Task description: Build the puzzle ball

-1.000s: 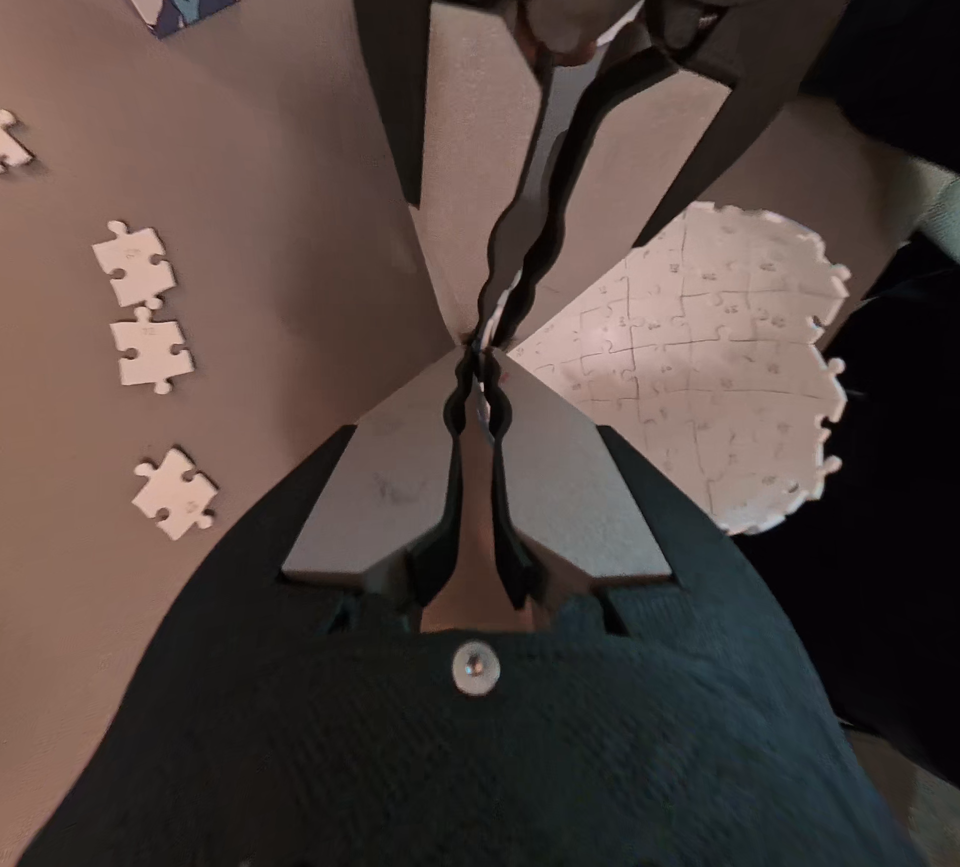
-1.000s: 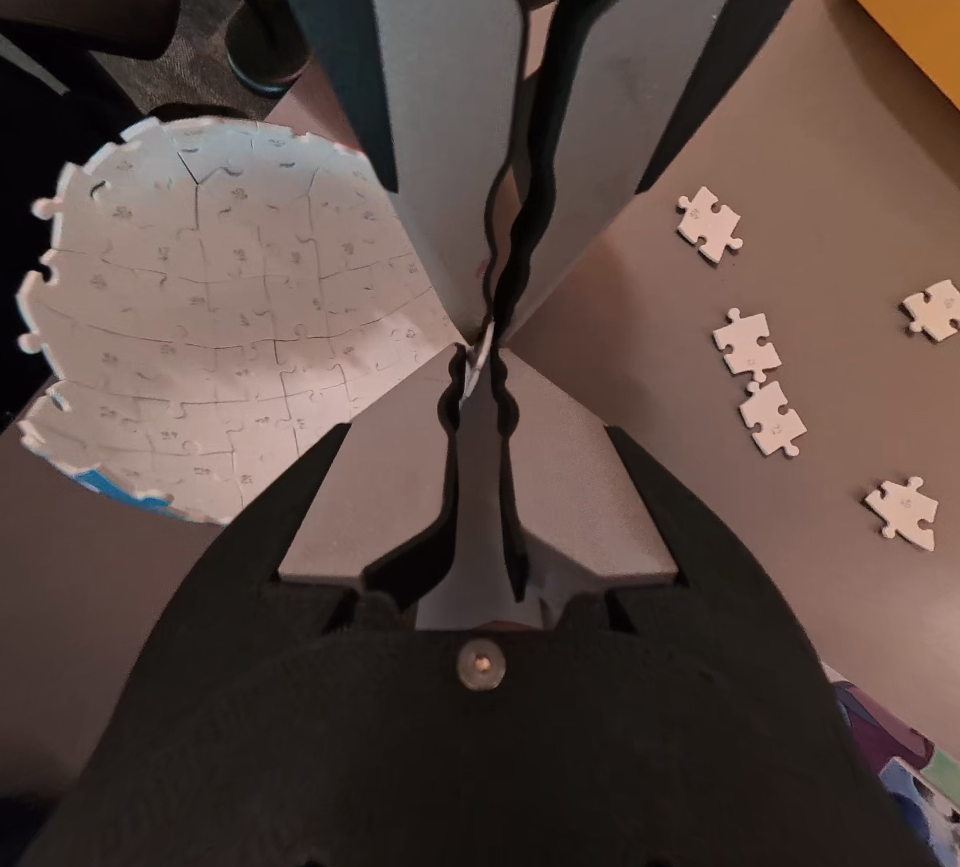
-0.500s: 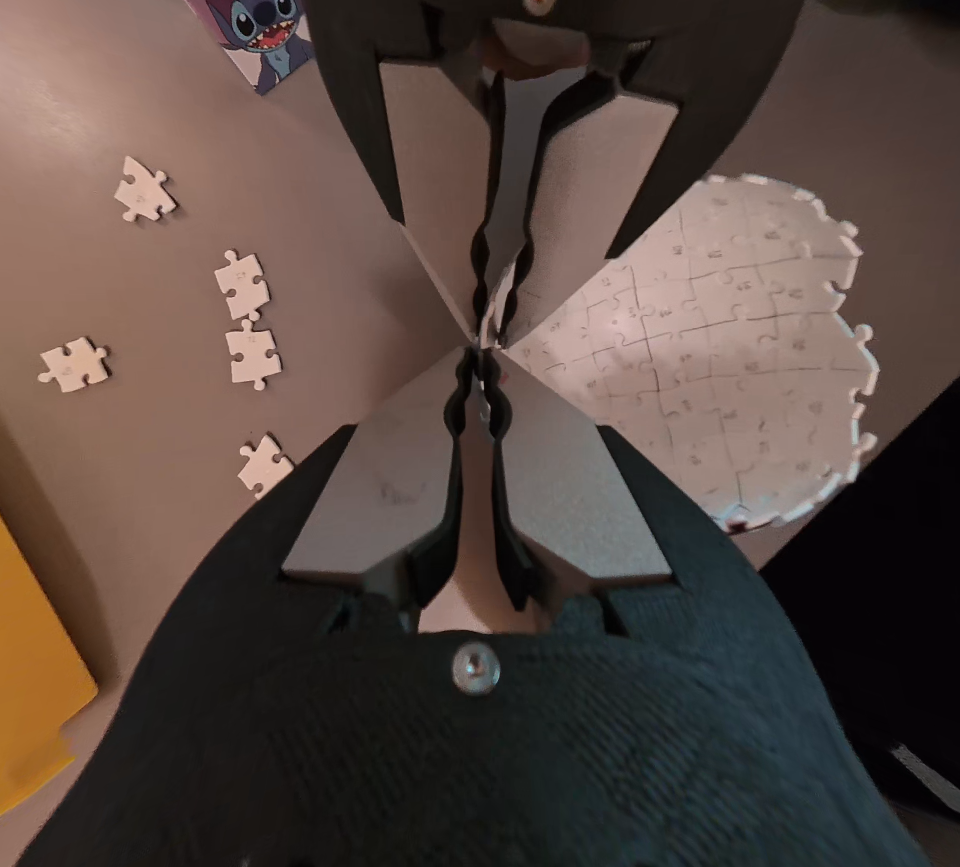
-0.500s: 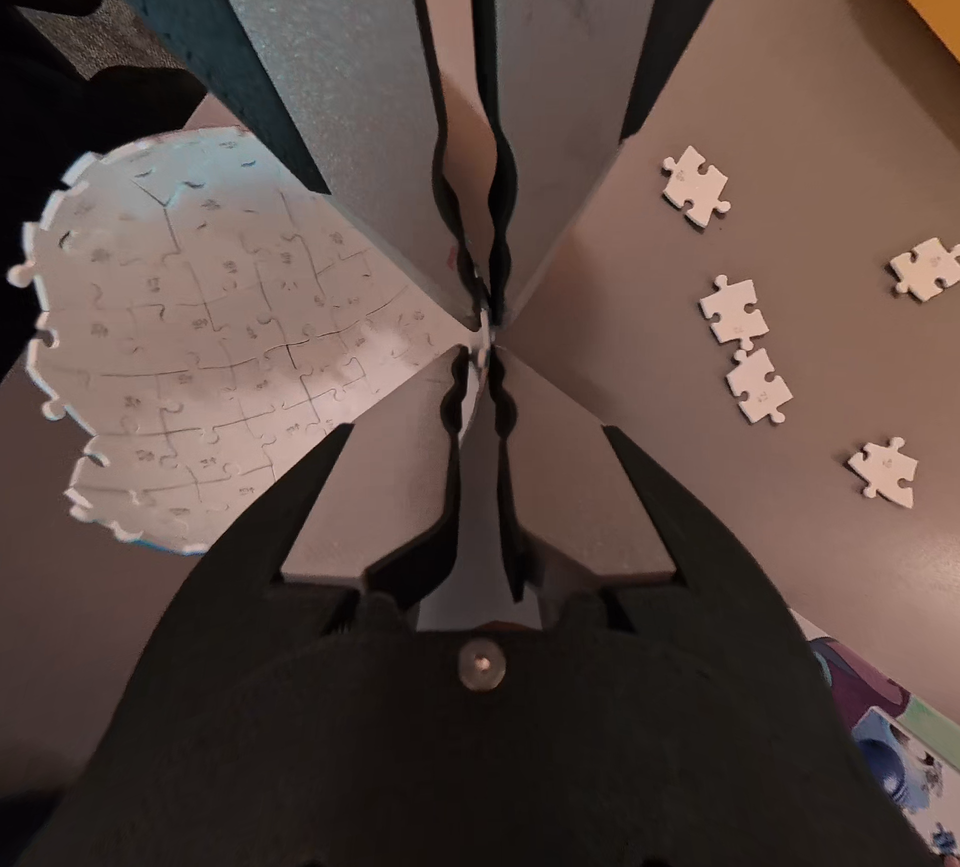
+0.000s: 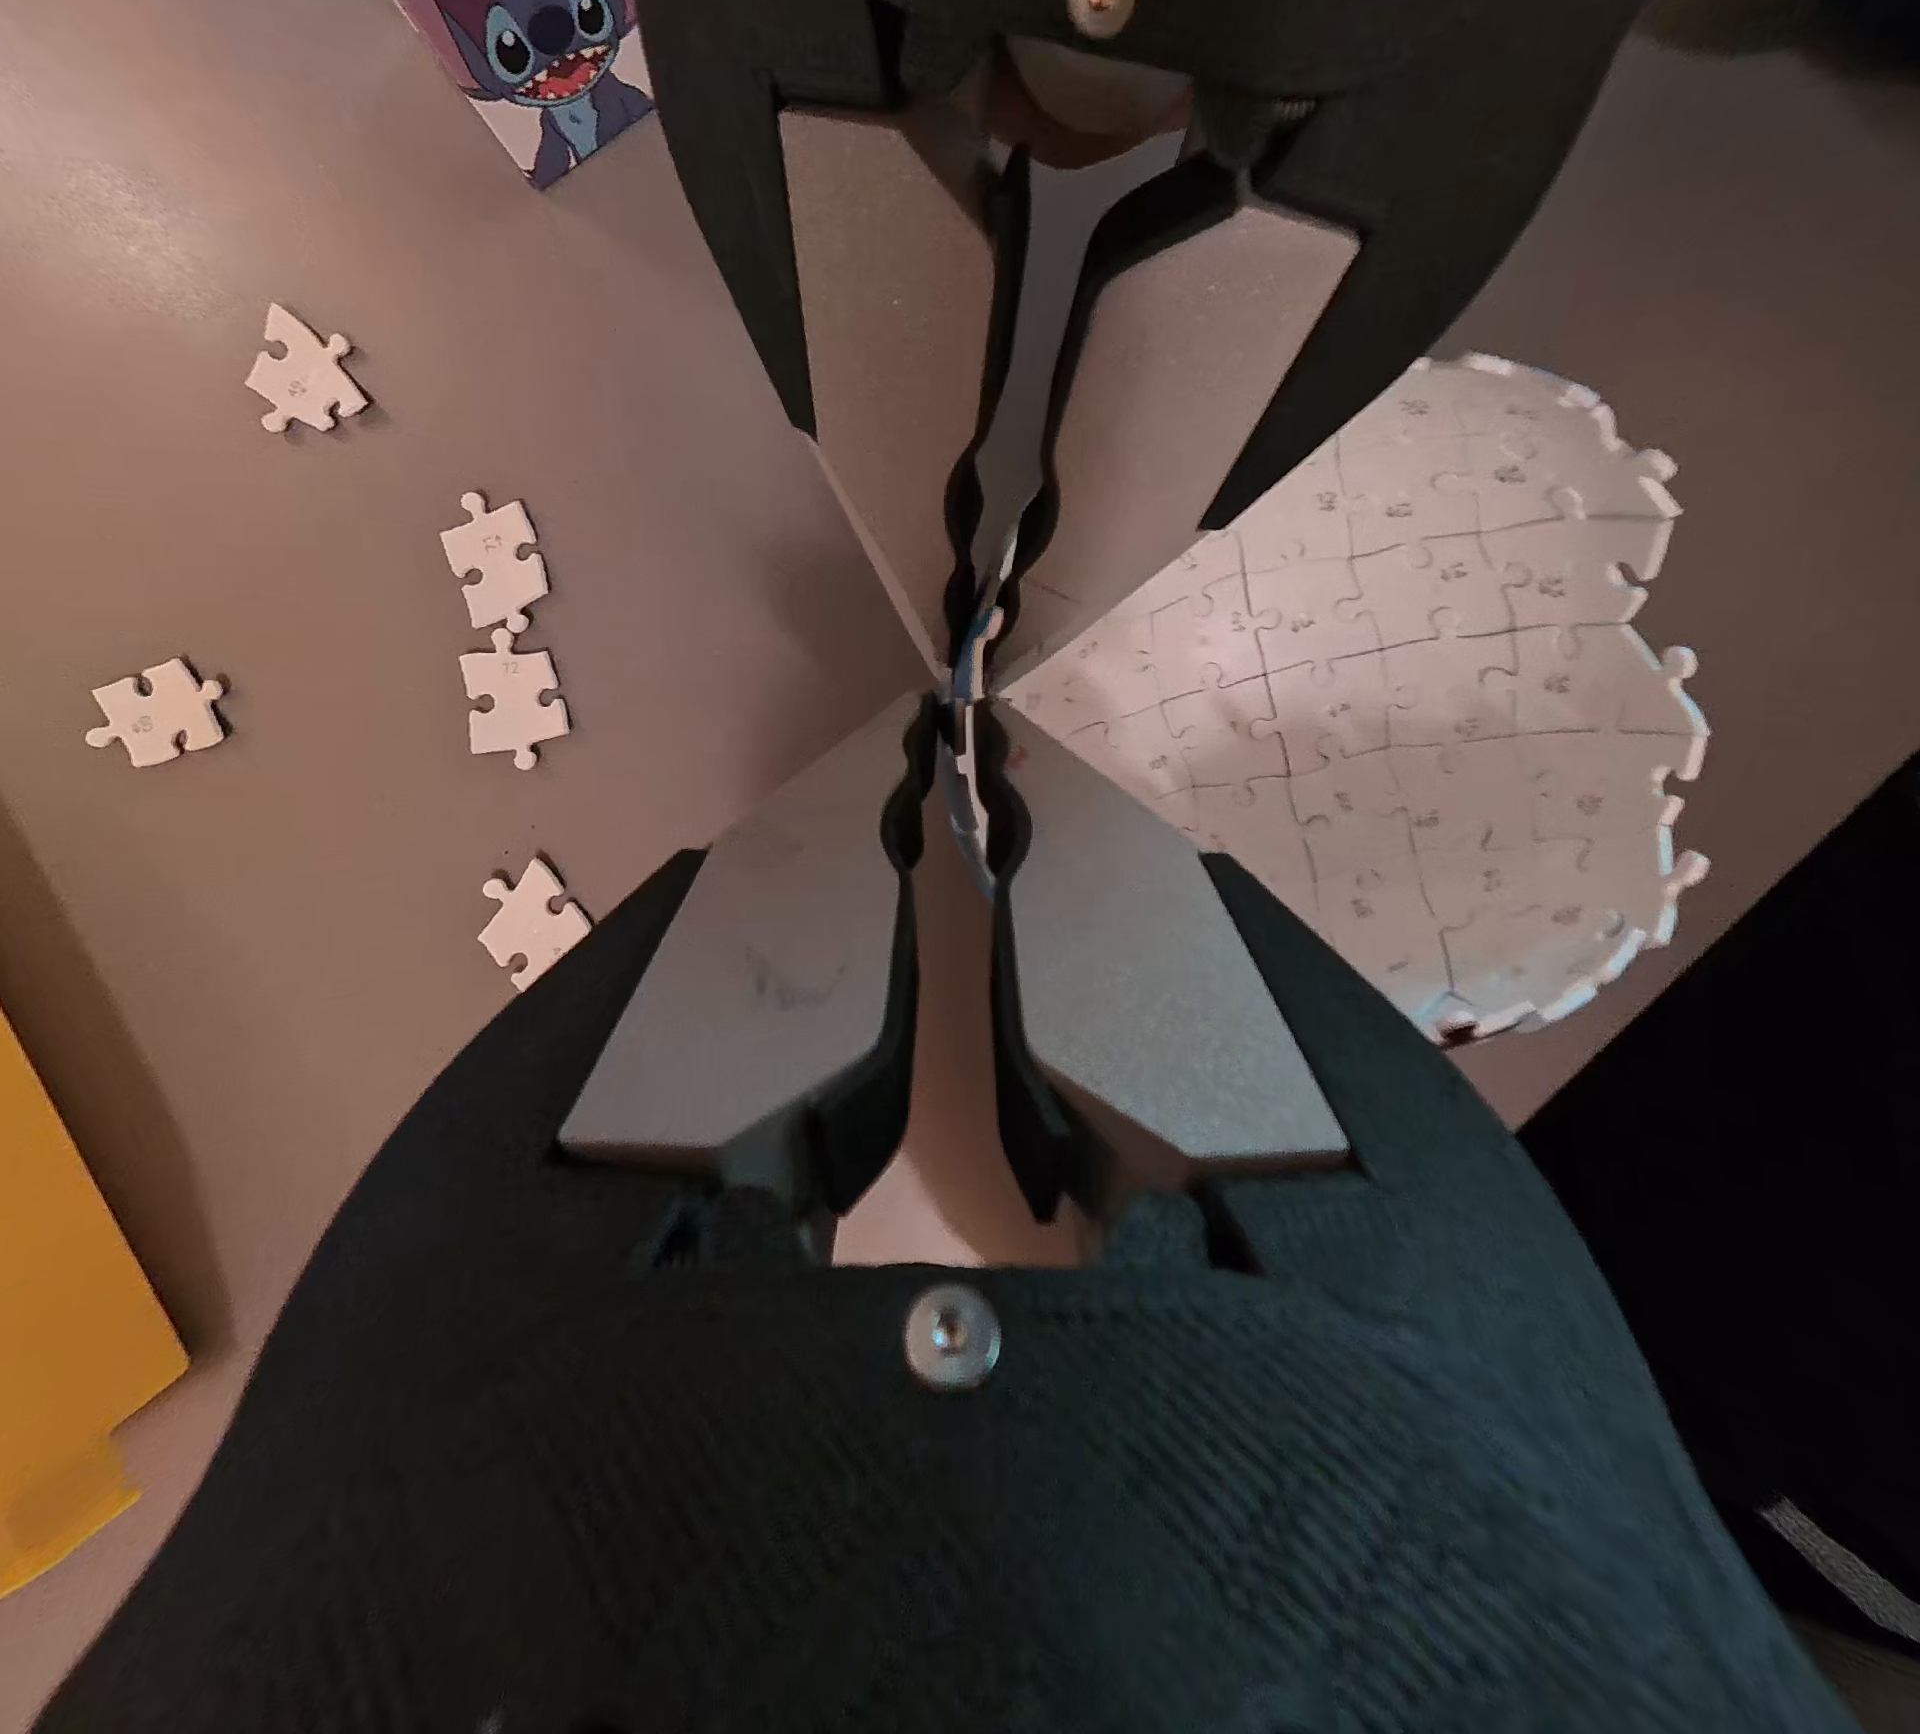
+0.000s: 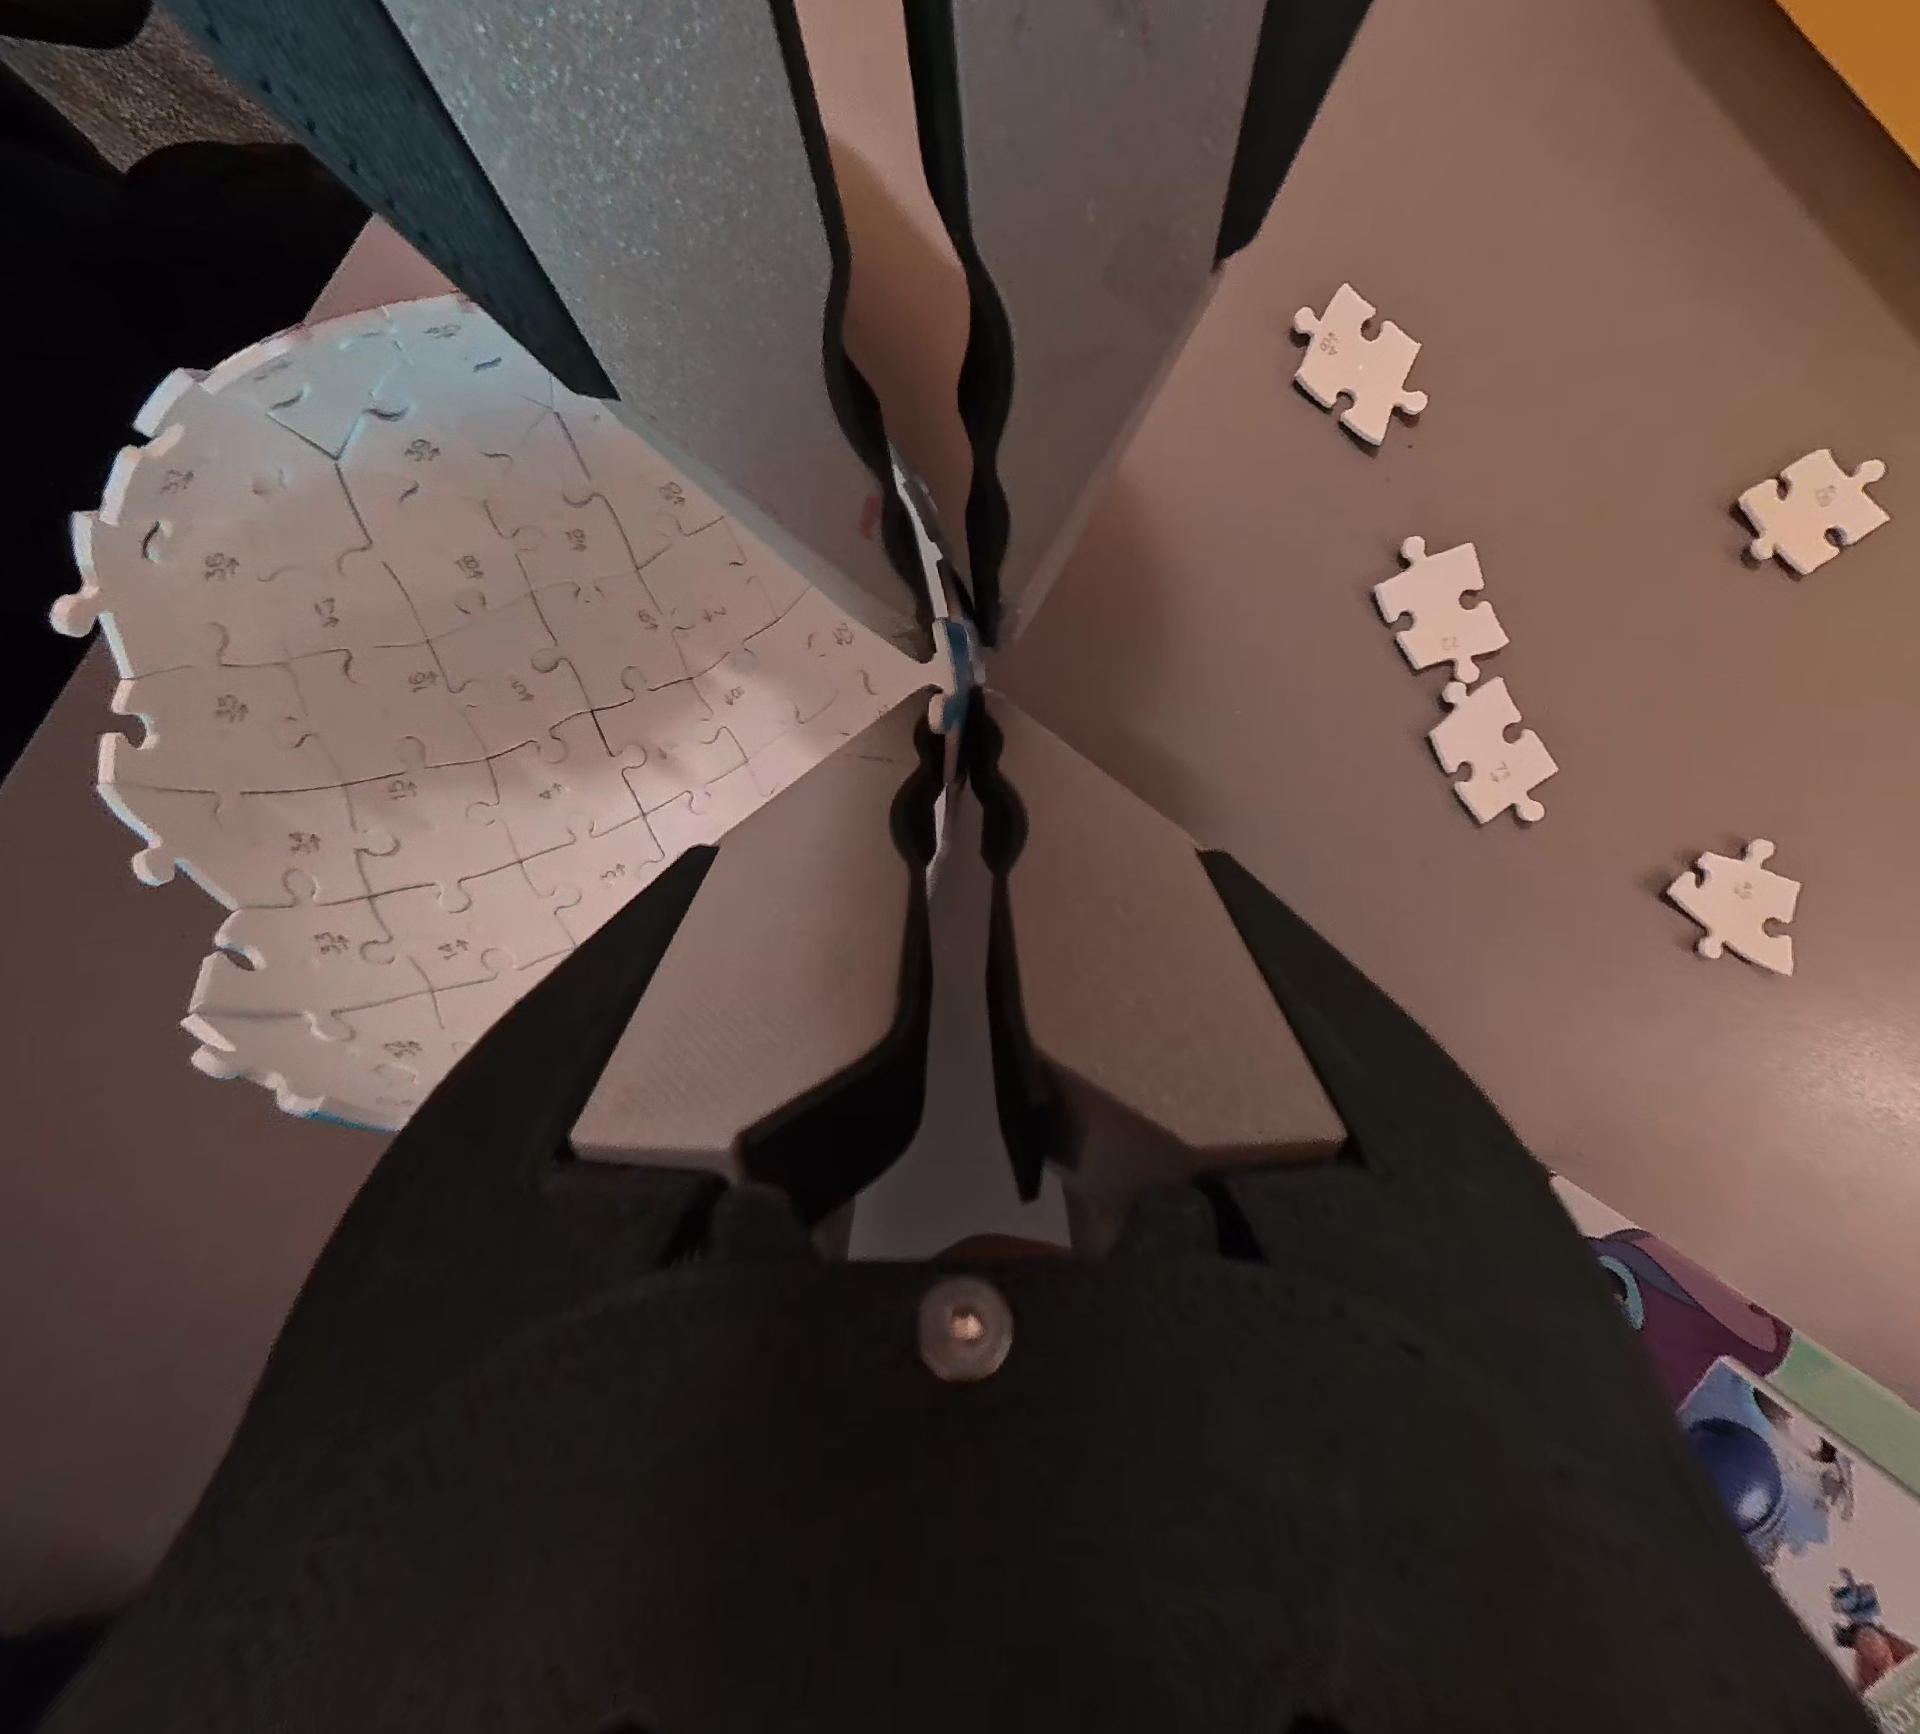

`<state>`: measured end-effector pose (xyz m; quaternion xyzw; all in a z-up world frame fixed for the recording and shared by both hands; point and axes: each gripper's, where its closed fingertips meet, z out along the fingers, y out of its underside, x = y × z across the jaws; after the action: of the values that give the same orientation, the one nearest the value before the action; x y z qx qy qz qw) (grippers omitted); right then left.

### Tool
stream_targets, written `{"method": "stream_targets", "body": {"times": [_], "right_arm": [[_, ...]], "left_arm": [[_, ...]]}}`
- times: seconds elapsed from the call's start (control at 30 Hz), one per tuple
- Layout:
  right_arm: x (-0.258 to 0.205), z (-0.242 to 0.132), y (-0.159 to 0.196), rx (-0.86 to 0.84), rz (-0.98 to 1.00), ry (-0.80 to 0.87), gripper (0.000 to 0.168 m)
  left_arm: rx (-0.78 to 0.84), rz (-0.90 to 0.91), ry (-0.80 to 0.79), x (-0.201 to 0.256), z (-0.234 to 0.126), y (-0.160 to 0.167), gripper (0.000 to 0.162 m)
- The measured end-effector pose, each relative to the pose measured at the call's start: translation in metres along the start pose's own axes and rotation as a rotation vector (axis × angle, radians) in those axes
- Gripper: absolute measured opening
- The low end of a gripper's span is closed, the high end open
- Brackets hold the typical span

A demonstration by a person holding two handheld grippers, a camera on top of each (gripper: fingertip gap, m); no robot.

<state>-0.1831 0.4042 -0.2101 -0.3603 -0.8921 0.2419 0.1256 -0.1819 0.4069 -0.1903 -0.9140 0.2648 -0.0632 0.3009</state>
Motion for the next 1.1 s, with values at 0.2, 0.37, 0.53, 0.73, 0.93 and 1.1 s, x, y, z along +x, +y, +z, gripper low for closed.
{"method": "stream_targets", "body": {"times": [0.2,0.37,0.53,0.73,0.93,1.1], "right_arm": [[0.001,-0.006,-0.008,0.061,0.007,-0.005,0.011],[0.003,-0.027,-0.014,0.145,0.037,-0.012,0.017],[0.011,-0.028,-0.005,0.092,0.04,0.043,0.021],[0.019,-0.036,0.003,0.078,0.103,0.066,0.029],[0.023,-0.066,-0.004,0.158,0.139,0.121,0.035],[0.013,-0.104,-0.014,0.225,0.118,0.203,0.039]], "left_arm": [[-0.026,0.023,-0.05,-0.005,0.0,0.002,0.0],[-0.051,0.018,-0.035,-0.006,0.002,0.004,0.0],[-0.048,0.005,-0.021,-0.005,0.005,0.004,0.0],[-0.044,0.021,-0.042,-0.005,0.005,0.004,0.001],[-0.009,-0.021,-0.03,-0.006,-0.001,0.002,0.018],[0.112,-0.093,-0.012,-0.009,-0.024,-0.01,0.032]]}}
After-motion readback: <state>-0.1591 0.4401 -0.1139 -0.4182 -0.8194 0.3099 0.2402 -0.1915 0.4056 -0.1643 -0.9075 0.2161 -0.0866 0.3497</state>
